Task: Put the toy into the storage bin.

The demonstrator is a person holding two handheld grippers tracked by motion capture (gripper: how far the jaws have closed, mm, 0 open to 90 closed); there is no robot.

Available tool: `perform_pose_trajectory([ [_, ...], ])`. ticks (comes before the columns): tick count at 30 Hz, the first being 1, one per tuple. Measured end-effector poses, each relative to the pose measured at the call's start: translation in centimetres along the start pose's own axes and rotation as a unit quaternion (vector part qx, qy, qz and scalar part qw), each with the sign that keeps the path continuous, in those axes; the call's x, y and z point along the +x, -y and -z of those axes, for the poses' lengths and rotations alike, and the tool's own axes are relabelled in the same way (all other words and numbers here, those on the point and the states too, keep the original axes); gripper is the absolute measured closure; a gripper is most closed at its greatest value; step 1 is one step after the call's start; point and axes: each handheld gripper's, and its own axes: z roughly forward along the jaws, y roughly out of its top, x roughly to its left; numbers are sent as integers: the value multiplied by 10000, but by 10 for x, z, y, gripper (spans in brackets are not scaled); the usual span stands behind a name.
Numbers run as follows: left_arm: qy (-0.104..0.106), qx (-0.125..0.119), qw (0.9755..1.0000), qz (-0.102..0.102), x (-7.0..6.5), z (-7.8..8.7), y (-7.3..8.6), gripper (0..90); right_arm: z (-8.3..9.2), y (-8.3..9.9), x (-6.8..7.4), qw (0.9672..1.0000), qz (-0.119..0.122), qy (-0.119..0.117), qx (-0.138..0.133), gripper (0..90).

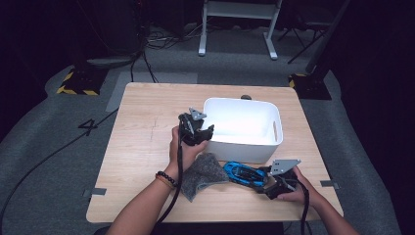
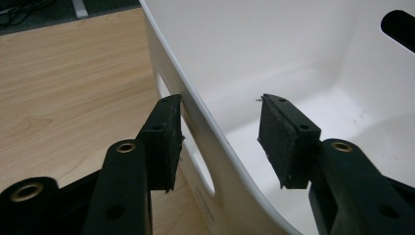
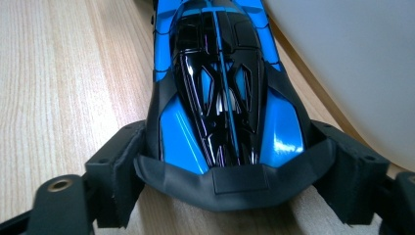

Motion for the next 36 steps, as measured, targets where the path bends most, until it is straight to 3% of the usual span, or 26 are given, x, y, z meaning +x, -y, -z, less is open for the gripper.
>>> perform_pose_trajectory([
  [7,3,12,10000,-44,-5,8,4,497,-2,-1,2,10000,-74,61,16,193],
  [10,105,-11,9999,40,-5,10,8,488,-2,-3,2,9999,-85,55,71,196],
  [14,142,-33,9999,-11,-5,12,10,476,-1,-3,2,9999,-81,34,96,220],
  [18,255,-102,9996,51,0,8,7,427,1,-4,1,9999,-6,1,165,239],
  [23,232,54,9996,-132,5,-1,0,405,1,-4,0,9999,16,-26,142,236],
  [26,297,58,9995,-91,6,-3,0,391,-1,-3,-1,9999,44,-14,89,181],
  [31,343,65,9993,-103,7,-3,0,376,-3,-6,0,9995,309,40,19,188],
  [36,459,34,9988,-183,8,-3,1,325,-7,-8,0,9997,222,-43,18,184],
])
